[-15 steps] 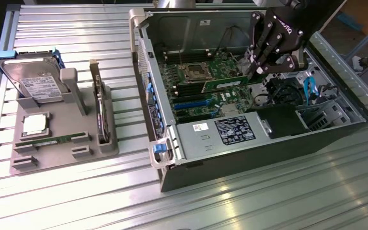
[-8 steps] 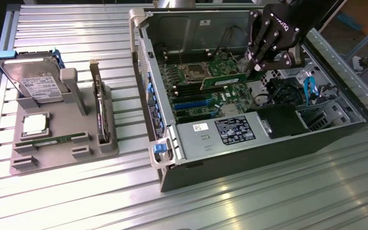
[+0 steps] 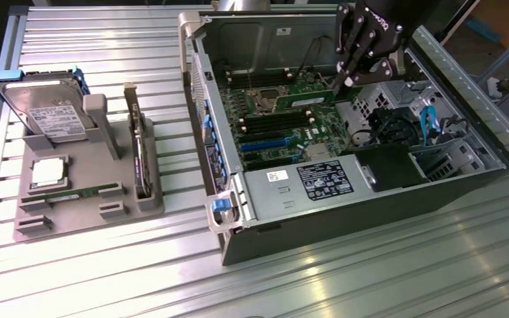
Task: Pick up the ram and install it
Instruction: 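Pick up the ram and move it above insertion slot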
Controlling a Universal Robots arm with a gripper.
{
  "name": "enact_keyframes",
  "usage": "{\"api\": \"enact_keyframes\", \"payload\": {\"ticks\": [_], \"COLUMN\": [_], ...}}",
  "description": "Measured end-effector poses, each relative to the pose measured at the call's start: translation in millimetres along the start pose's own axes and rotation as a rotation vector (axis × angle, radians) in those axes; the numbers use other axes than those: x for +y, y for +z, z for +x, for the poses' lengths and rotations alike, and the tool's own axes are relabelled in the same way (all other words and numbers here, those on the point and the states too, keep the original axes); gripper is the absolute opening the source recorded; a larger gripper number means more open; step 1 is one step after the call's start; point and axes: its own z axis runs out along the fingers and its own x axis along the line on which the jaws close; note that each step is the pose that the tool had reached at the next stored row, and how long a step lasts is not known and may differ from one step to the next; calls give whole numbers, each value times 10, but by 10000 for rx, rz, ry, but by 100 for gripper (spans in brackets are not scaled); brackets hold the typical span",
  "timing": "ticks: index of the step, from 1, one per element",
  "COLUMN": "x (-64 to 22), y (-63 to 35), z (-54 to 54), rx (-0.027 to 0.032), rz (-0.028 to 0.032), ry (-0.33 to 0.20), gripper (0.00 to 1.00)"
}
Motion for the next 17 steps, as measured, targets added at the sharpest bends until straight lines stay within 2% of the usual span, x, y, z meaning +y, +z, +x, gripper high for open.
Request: {"api": "enact_keyframes", "payload": {"ticks": [17], "x": [-16], "y": [33], "z": [-391], "rx": [0], "rz": [0], "ry": [0], "gripper": [12]}}
